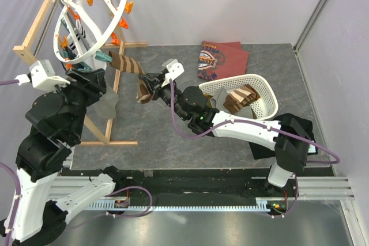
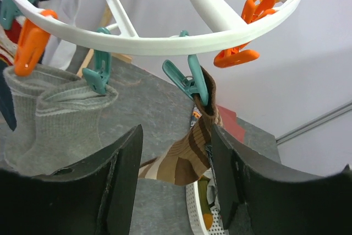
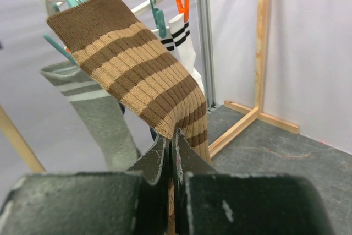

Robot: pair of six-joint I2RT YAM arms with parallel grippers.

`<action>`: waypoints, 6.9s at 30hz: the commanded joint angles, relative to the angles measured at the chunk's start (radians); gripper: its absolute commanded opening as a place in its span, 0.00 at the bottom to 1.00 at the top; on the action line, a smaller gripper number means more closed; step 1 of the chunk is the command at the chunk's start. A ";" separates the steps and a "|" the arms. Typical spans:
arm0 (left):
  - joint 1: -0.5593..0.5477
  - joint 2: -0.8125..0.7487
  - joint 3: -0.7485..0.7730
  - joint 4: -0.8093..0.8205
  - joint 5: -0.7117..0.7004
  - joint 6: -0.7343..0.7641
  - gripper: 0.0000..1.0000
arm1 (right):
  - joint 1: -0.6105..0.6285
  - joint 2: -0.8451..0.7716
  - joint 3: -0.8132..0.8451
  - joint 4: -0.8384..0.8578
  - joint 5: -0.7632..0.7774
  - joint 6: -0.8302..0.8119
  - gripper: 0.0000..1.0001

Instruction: Remove the socks clipped to the hanger

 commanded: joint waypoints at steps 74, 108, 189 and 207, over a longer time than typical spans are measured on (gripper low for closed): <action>0.017 0.061 -0.133 0.444 -0.108 0.070 0.49 | -0.065 -0.072 0.025 -0.170 -0.285 0.314 0.00; 0.017 0.158 0.057 -0.010 -0.317 -0.407 0.63 | -0.076 -0.094 0.059 -0.166 -0.328 0.337 0.00; 0.028 -0.280 -0.423 0.287 1.048 0.331 0.86 | -0.696 -0.428 0.032 -1.408 -0.037 0.415 0.98; 0.028 -0.250 -0.498 0.350 0.986 0.288 0.86 | -0.693 -0.969 -0.173 -1.267 -0.277 0.458 0.98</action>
